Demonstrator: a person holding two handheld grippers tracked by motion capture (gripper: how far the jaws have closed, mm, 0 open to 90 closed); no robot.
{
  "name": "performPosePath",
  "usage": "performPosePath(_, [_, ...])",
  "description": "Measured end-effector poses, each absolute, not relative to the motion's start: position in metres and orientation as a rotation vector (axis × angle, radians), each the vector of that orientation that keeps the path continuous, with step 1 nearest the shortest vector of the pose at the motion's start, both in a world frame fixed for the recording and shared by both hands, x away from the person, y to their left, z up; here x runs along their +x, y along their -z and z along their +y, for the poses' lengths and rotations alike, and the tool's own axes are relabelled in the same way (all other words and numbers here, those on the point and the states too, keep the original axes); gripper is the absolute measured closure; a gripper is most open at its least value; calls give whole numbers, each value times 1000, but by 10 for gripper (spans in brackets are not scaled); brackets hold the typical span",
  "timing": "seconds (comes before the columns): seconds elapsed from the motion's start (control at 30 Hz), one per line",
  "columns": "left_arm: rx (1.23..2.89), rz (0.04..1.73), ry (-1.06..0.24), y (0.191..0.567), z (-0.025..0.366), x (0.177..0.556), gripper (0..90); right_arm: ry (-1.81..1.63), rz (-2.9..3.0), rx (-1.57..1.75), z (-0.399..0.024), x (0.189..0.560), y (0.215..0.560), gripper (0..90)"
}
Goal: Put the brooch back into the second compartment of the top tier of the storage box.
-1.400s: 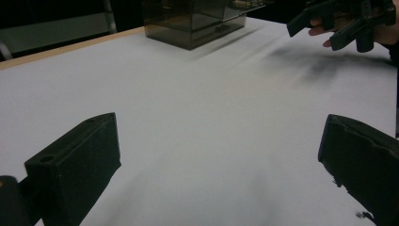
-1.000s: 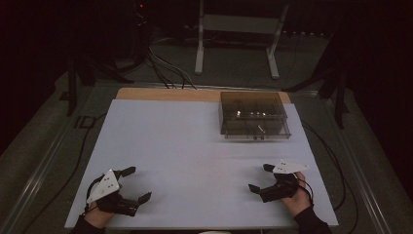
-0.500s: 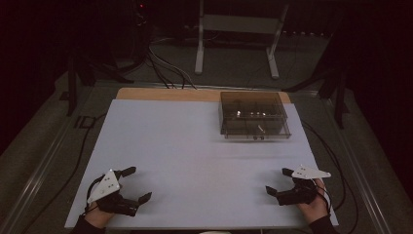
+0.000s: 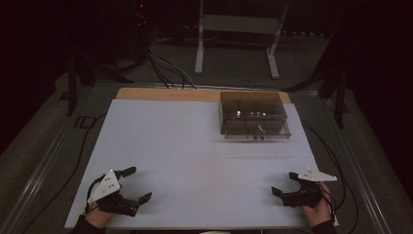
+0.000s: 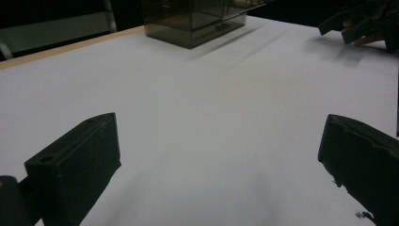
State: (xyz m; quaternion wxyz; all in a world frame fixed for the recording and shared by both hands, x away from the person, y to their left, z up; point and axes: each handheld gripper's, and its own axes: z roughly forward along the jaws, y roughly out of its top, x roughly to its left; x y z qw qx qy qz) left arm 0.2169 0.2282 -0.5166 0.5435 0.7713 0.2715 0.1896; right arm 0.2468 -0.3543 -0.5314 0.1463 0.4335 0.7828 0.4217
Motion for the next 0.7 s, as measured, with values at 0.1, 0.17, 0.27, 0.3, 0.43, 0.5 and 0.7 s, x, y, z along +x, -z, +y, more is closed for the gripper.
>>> performPosePath(0.1, [1828, 645, -450, 516, 228, 217, 6, -1206, 2271, 1230, -349, 250, 533, 0])
performPosePath(0.17, [1830, 647, -451, 517, 228, 217, 6, -1223, 2282, 1214, -347, 250, 533, 0])
performPosePath(0.27, [1830, 645, -447, 517, 228, 217, 6, -1248, 2288, 1190, -345, 250, 533, 0])
performPosePath(0.3, [1829, 645, -446, 517, 228, 218, 6, -1260, 2286, 1180, -345, 250, 533, 0])
performPosePath(0.43, [1824, 645, -447, 516, 228, 218, 6, -1277, 2278, 1154, -343, 250, 531, 0])
performPosePath(0.5, [1819, 649, -443, 516, 229, 218, 6, -1269, 2273, 1136, -342, 250, 531, 0])
performPosePath(0.7, [1824, 650, -443, 517, 229, 218, 6, -1275, 2287, 1112, -339, 251, 532, 0])
